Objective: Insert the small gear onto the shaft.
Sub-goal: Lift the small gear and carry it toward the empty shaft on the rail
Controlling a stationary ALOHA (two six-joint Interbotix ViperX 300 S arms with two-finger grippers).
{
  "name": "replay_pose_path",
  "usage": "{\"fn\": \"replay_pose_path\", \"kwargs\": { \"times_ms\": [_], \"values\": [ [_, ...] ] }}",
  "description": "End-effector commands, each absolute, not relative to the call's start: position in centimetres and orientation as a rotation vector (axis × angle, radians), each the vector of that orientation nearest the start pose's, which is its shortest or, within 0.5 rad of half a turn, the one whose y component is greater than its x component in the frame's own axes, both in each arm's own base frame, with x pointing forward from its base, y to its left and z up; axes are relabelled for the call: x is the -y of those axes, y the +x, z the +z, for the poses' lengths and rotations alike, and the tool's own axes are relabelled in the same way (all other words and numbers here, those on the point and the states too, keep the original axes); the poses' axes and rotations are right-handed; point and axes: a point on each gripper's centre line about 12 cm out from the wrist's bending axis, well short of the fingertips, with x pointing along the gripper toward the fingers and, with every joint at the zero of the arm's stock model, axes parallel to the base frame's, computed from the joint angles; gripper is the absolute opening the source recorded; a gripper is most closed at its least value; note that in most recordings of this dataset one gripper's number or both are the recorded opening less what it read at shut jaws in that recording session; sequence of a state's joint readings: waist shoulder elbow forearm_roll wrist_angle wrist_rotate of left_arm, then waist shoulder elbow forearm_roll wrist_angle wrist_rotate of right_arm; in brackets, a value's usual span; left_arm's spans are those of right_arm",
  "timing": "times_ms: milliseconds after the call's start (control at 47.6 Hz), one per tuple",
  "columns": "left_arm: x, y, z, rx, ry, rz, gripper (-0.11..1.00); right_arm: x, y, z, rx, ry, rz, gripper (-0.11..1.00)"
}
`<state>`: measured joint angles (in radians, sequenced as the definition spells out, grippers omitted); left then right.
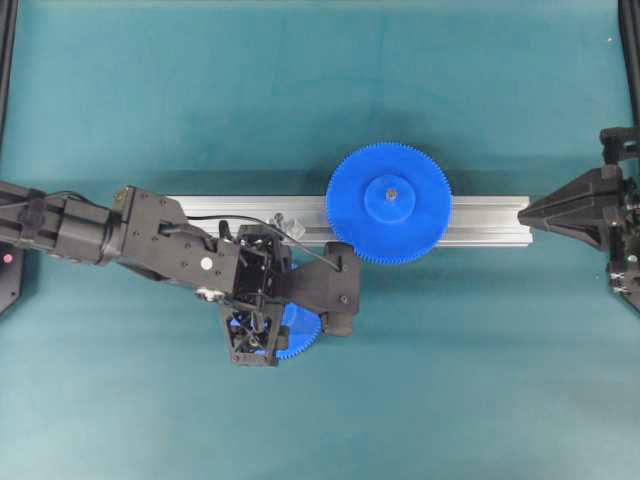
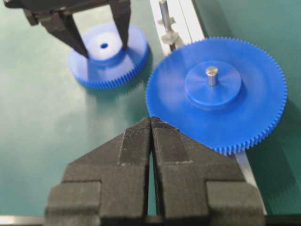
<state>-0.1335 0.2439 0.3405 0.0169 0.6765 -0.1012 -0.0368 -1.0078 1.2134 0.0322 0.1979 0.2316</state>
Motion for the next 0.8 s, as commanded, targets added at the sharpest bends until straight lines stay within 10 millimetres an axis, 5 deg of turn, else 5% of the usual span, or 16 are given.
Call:
{"fn": "replay_pose_path", "kwargs": {
  "times_ms": [0,777],
  "values": [
    [5.6,42.3,16.0,-1.165,0.015,-0.063,0.69,0.7,18.3,23.6,-0.378,0.276,-0.085,0.03],
    [5.3,40.8,21.7,-1.19,0.021,-0.06,0.69,0.6,18.3,23.5,-0.38,0.278,-0.084,0.03]
  ]
}}
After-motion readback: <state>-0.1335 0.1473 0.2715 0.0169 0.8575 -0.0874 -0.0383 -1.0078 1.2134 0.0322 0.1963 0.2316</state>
